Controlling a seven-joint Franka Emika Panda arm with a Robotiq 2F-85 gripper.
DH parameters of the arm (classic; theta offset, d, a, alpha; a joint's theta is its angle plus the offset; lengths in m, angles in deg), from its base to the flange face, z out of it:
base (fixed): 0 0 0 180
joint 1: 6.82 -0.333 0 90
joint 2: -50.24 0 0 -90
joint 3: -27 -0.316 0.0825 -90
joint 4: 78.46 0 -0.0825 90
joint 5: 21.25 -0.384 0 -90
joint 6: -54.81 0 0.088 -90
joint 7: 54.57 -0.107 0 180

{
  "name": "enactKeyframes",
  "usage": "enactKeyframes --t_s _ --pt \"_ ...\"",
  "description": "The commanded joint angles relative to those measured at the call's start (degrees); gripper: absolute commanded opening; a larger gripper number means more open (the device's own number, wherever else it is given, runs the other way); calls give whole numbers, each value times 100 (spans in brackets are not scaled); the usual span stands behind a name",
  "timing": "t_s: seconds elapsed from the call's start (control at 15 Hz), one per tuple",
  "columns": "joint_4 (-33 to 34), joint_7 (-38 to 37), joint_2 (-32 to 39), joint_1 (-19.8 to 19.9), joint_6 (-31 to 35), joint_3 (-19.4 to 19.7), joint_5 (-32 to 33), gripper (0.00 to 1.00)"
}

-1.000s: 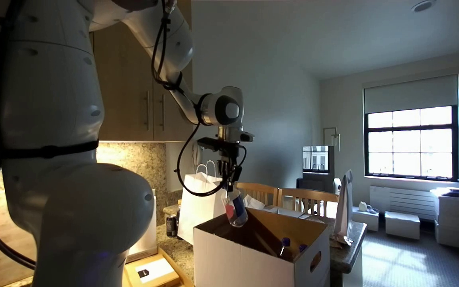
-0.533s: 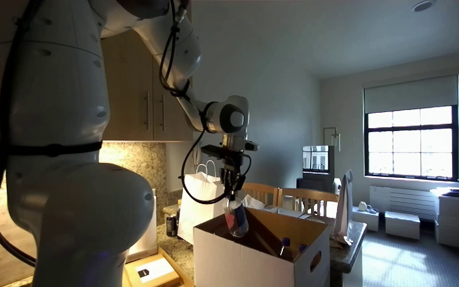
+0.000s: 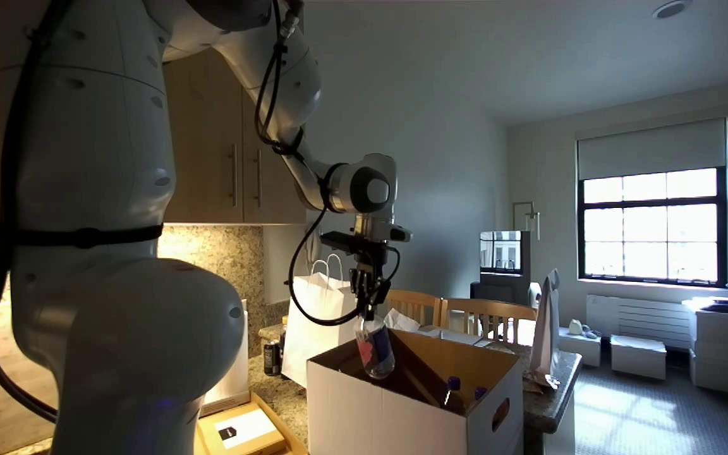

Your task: Place four empty bottles inside the white storage box

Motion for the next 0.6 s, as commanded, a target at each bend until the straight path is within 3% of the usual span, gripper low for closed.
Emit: enactKeyframes --t_s 0.0,0.53 --pt "-15 203 -64 66 14 -40 -130 14" --pt "82 196 311 128 56 39 -135 14"
